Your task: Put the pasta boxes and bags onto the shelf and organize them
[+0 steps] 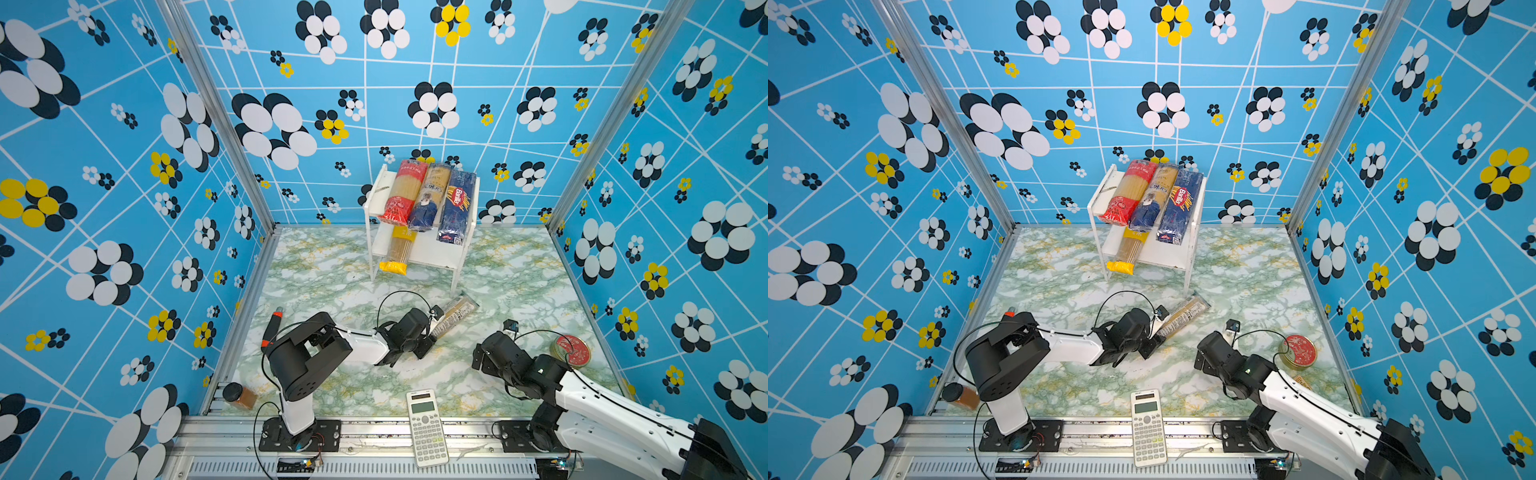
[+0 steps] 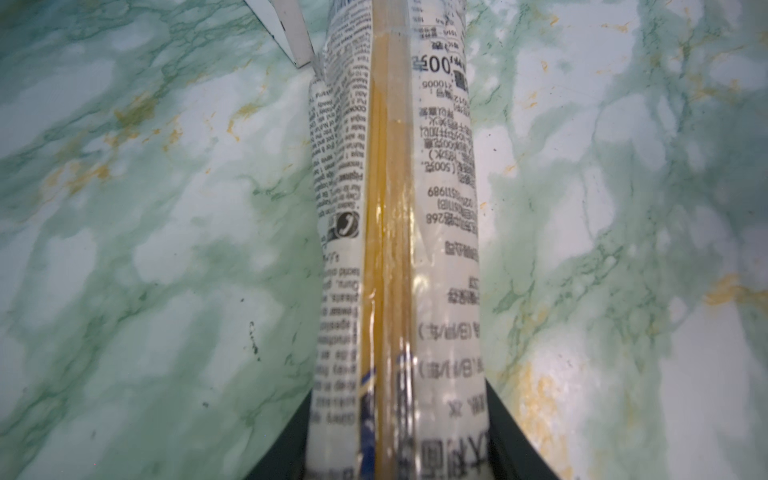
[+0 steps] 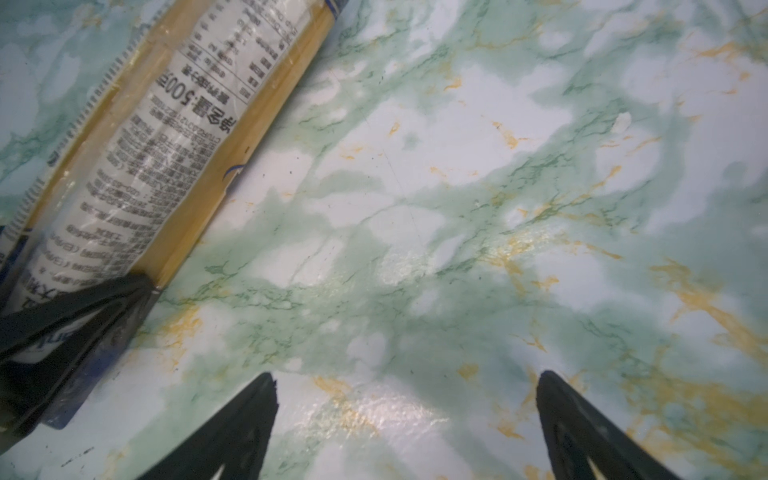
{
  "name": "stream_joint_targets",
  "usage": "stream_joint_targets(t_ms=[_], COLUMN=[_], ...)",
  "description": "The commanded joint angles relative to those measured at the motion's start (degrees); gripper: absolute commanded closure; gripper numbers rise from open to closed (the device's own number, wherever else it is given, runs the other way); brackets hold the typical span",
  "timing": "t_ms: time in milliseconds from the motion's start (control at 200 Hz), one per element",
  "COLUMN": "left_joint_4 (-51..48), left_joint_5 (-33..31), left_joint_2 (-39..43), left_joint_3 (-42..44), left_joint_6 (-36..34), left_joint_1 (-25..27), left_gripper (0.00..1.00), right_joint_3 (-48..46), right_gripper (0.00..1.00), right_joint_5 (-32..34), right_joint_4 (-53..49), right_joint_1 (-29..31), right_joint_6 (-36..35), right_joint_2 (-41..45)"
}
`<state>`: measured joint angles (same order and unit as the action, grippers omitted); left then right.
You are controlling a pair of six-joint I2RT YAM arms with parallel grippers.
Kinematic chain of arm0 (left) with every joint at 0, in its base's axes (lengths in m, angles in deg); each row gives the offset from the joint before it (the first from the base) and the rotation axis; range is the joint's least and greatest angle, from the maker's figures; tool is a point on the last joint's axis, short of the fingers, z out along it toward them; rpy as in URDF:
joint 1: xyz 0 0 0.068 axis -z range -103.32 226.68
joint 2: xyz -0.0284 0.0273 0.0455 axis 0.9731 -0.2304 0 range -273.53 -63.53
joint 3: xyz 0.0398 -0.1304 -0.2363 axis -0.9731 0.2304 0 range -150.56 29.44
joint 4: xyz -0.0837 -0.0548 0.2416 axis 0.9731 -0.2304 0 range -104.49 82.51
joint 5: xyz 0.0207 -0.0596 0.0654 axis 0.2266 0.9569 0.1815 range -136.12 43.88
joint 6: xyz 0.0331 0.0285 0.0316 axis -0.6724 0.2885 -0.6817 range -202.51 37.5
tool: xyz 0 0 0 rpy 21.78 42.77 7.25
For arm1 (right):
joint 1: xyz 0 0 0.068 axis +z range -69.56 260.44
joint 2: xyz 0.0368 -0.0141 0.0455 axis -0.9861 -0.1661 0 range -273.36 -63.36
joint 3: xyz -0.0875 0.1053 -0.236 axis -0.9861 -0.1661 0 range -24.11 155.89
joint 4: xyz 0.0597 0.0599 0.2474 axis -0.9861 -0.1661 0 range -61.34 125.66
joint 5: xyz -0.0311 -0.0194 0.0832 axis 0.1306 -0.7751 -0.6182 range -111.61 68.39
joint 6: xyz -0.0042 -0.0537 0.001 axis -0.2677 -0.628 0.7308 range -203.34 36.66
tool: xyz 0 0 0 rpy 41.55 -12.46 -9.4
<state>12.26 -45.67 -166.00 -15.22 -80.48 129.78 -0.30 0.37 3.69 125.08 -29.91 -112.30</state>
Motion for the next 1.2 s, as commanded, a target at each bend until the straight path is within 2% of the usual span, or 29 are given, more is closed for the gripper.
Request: stream_joint_targets(t_ms=[0,75,210,435,900,1195], left_joint_4=[-8.36,-9.40,-11.95,-12.32,-3.81,-2.35], left_joint_5=[3.84,5.36,8.53,11.84,31.01,39.20], left_joint_2=[2.23,4.28,7.88,15.38,25.64,32.86], left_joint_3=[2.64,2.96,3.12,5.72,10.01,11.68], left_joint_6=[2.78,4.19,6.94,10.61,25.17,32.10], left_joint_1=[-0.43,-0.97,-2.43,-3.68,-7.49,-10.79], left_gripper=[0.81,0.90,0.97,1.00,1.00,1.00], right_joint_3=[-0.61,-0.61,-0.59,-0.61,-0.70,0.00], right_gripper=[0.01,0.01,0.01,0.01,0.01,0.01], right_joint_5=[1.26,1.31,1.36,1.51,1.68,1.45], right_joint_4=[-2.10,-2.23,-2.40,-2.22,-1.58,-0.93], right_joint_1=[-0.48,-0.43,-0.39,-0.57,-0.62,-0.70], right_joint_6=[1.06,1.06,1.12,1.20,1.13,0.39], right_joint_2=[1.00,1.13,1.19,1.00,0.27,-1.30])
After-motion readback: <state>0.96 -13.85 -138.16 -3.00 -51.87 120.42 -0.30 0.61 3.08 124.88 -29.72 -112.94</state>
